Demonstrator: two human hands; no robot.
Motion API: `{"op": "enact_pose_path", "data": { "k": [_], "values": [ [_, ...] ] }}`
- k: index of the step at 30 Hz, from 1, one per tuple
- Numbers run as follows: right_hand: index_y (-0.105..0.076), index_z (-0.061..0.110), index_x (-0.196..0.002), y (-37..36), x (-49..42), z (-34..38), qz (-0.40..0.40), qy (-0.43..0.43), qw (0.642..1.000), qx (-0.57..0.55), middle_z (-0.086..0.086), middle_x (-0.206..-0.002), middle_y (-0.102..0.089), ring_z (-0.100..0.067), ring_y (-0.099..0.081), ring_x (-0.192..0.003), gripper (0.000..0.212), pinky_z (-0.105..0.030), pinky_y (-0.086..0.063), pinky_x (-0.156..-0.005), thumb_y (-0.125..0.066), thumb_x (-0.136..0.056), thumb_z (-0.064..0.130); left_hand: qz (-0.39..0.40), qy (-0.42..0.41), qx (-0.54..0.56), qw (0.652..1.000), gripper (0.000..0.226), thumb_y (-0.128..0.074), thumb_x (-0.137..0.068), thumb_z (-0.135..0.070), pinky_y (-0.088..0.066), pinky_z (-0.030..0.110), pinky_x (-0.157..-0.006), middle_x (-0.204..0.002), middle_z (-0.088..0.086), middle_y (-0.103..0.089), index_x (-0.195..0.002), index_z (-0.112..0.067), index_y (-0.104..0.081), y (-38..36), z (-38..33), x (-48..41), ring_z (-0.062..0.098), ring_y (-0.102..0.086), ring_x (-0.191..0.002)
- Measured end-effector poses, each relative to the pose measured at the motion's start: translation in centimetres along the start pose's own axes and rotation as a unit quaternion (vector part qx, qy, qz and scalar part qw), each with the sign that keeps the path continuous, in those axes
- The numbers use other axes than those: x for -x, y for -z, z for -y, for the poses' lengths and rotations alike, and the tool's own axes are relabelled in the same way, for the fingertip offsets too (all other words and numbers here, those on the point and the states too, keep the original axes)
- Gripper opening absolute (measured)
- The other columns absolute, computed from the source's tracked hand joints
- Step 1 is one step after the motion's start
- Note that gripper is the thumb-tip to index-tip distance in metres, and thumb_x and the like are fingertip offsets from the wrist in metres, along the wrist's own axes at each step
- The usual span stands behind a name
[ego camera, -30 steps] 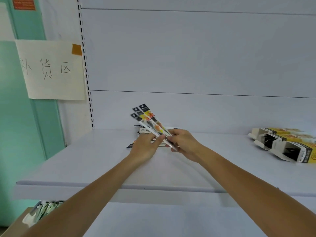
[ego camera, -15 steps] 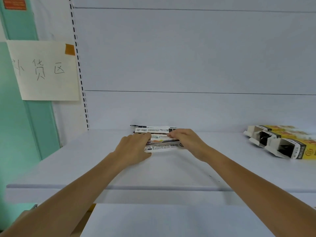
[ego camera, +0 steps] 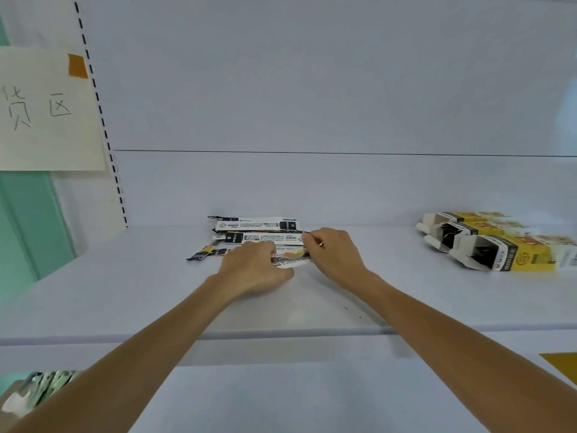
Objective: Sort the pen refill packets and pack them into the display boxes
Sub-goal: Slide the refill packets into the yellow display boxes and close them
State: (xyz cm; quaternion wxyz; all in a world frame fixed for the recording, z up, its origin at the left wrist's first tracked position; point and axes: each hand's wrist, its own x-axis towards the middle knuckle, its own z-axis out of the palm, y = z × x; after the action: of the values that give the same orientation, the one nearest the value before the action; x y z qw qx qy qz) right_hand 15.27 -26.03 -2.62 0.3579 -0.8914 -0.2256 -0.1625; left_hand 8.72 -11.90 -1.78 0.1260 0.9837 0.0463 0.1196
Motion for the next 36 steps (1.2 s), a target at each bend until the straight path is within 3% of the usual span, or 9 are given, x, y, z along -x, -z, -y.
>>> {"op": "enact_pose_path", "data": {
  "k": [3, 8, 11, 14, 17, 21, 24, 28, 36],
  "values": [
    [-0.042, 0.008, -0.054, 1.0, -0.5, -1.8, -0.016, -0.010, 0.999, 0.026, -0.008, -0.064, -0.050, -0.021, -0.041, -0.060, 0.035, -0.030, -0.031, -0.053, -0.049, -0.086, 0.019, -0.041, -0.058, -0.102, 0.992, 0.032, -0.054, -0.081, -0.046, -0.032, 0.030, -0.069, -0.093, -0.001, -0.051, -0.092, -0.019, -0.039, -0.6, -2.0, -0.3, 0.022, -0.051, -0.090],
    [-0.055, -0.006, -0.060, 5.3, -1.7, -5.2, -0.035, -0.024, 0.998, -0.036, -0.013, -0.061, -0.050, -0.016, -0.042, -0.058, 0.029, -0.026, -0.032, -0.053, -0.057, -0.081, 0.014, -0.098, -0.106, -0.178, 0.973, 0.029, -0.039, -0.094, -0.024, -0.035, 0.032, -0.072, -0.117, 0.006, -0.052, -0.120, -0.010, -0.039, -2.9, -7.1, -1.8, 0.028, -0.056, -0.104],
    [-0.060, -0.001, -0.068, 9.5, -1.9, -8.0, -0.058, 0.021, 0.998, -0.027, -0.009, -0.069, -0.055, -0.017, -0.048, -0.071, 0.032, -0.024, -0.033, -0.061, -0.052, -0.090, 0.021, -0.110, -0.100, -0.131, 0.980, 0.024, -0.035, -0.096, -0.024, -0.033, 0.032, -0.071, -0.113, 0.008, -0.055, -0.115, -0.010, -0.040, -3.9, -10.7, -3.4, 0.030, -0.056, -0.101],
    [-0.060, 0.007, -0.075, 15.3, -2.3, -13.2, -0.097, 0.058, 0.993, 0.039, -0.009, -0.085, -0.058, -0.021, -0.051, -0.087, 0.030, -0.032, -0.038, -0.077, -0.048, -0.094, 0.025, -0.100, -0.081, -0.070, 0.989, 0.036, -0.040, -0.092, -0.050, -0.032, 0.033, -0.071, -0.100, 0.004, -0.058, -0.100, -0.015, -0.043, -4.8, -14.9, -4.6, 0.029, -0.055, -0.096],
    [-0.046, 0.013, -0.062, 21.9, -2.2, -19.7, -0.103, 0.059, 0.985, 0.127, -0.011, -0.079, -0.058, -0.027, -0.053, -0.082, 0.035, -0.034, -0.039, -0.072, -0.044, -0.095, 0.026, -0.098, -0.070, -0.062, 0.991, 0.048, -0.032, -0.087, -0.066, -0.032, 0.033, -0.070, -0.082, -0.002, -0.051, -0.085, -0.020, -0.041, -6.0, -19.1, -5.4, 0.026, -0.049, -0.082],
    [-0.060, 0.003, -0.076, 28.0, -0.7, -28.1, -0.031, 0.040, 0.975, 0.215, -0.011, -0.076, -0.061, -0.029, -0.056, -0.077, 0.039, -0.040, -0.045, -0.070, -0.041, -0.096, 0.031, -0.129, -0.088, -0.044, 0.987, 0.050, -0.024, -0.092, -0.060, -0.035, 0.033, -0.067, -0.072, -0.001, -0.048, -0.079, -0.017, -0.043, -7.1, -22.3, -5.9, 0.025, -0.050, -0.072],
    [-0.062, 0.014, -0.080, 28.8, 0.4, -32.0, 0.015, 0.045, 0.969, 0.242, -0.003, -0.077, -0.059, -0.024, -0.052, -0.078, 0.037, -0.039, -0.042, -0.070, -0.034, -0.097, 0.033, -0.123, -0.095, -0.046, 0.987, 0.051, -0.023, -0.094, -0.055, -0.033, 0.030, -0.065, -0.079, 0.002, -0.053, -0.085, -0.013, -0.050, -8.1, -23.9, -5.7, 0.022, -0.052, -0.071],
    [-0.055, 0.013, -0.076, 26.7, 0.8, -33.9, -0.075, 0.077, 0.937, 0.332, 0.000, -0.071, -0.056, -0.023, -0.045, -0.070, 0.053, -0.030, -0.026, -0.063, -0.007, -0.081, 0.034, -0.125, -0.077, -0.057, 0.988, 0.041, -0.027, -0.098, -0.046, -0.032, 0.030, -0.066, -0.081, 0.001, -0.052, -0.085, -0.013, -0.048, -9.1, -25.5, -5.6, 0.023, -0.053, -0.073],
    [-0.060, 0.009, -0.068, 25.7, 0.5, -35.0, -0.144, 0.096, 0.932, 0.318, -0.005, -0.062, -0.060, -0.025, -0.050, -0.059, 0.053, -0.029, -0.028, -0.057, -0.014, -0.079, 0.032, -0.097, -0.035, -0.054, 0.993, 0.038, -0.031, -0.097, -0.046, -0.032, 0.030, -0.069, -0.087, 0.002, -0.056, -0.090, -0.015, -0.051, -9.0, -27.2, -6.2, 0.023, -0.053, -0.080]
  ]
}}
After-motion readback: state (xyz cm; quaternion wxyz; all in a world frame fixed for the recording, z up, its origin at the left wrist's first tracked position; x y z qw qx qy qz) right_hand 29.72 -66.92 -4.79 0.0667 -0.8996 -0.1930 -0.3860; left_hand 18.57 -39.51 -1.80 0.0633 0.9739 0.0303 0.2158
